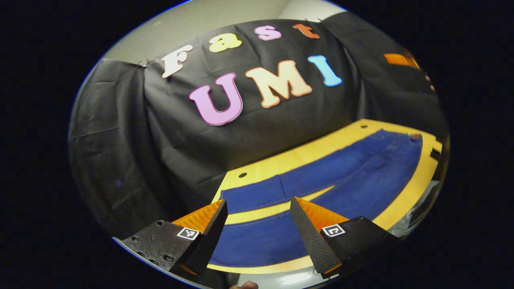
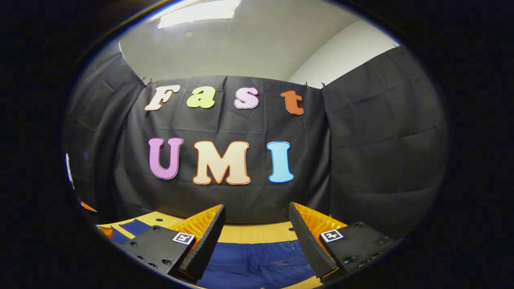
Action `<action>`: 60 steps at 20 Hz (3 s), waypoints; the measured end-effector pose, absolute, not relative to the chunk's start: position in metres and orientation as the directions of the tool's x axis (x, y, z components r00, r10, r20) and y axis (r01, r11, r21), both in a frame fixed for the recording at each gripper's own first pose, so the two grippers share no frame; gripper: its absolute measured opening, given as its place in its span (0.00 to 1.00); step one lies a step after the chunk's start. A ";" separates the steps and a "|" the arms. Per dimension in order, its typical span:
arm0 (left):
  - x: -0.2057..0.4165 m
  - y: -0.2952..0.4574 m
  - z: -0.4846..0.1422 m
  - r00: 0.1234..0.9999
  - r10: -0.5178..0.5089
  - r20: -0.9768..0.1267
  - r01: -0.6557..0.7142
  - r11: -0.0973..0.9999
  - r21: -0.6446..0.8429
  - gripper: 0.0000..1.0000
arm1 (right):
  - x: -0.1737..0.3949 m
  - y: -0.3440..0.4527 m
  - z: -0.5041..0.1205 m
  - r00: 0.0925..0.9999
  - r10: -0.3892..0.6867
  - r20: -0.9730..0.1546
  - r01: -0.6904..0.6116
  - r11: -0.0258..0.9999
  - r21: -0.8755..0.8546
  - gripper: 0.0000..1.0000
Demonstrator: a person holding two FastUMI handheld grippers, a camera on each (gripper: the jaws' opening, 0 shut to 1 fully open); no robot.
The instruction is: Grasp the waist and the cuffs of the jeans and fold them to make the two legs overlap; first hold the waist and fold one-third of the jeans toward the cuffs, then hold the cuffs and fold the remaining one-third in the same direction to finish folding.
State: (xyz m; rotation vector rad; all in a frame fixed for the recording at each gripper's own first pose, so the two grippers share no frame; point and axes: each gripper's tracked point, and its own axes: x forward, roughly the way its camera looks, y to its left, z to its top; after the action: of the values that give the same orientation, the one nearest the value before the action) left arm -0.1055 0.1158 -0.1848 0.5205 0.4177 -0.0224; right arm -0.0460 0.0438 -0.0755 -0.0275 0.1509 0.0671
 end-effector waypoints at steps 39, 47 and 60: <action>-0.147 0.182 -0.367 0.527 0.078 -0.846 0.771 0.375 0.515 0.24 | -0.062 0.009 -0.123 0.969 -0.036 -0.244 -0.003 0.988 -0.155 0.99; -0.147 0.183 -0.366 0.528 0.088 -0.845 0.731 0.460 0.505 0.00 | -0.060 -0.033 -0.202 0.910 0.034 -0.414 -0.197 0.913 -0.358 1.00; -0.150 0.184 -0.364 0.526 0.118 -0.842 0.702 0.499 0.508 0.02 | -0.126 -0.114 -0.372 0.637 -0.025 -0.770 -0.596 0.617 -0.513 1.00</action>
State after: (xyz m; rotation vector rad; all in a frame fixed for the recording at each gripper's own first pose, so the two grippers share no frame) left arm -0.1504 0.1836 -0.3645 1.0086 0.9763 -0.4306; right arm -0.1257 -0.1141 -0.3720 -0.8550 0.8284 0.3763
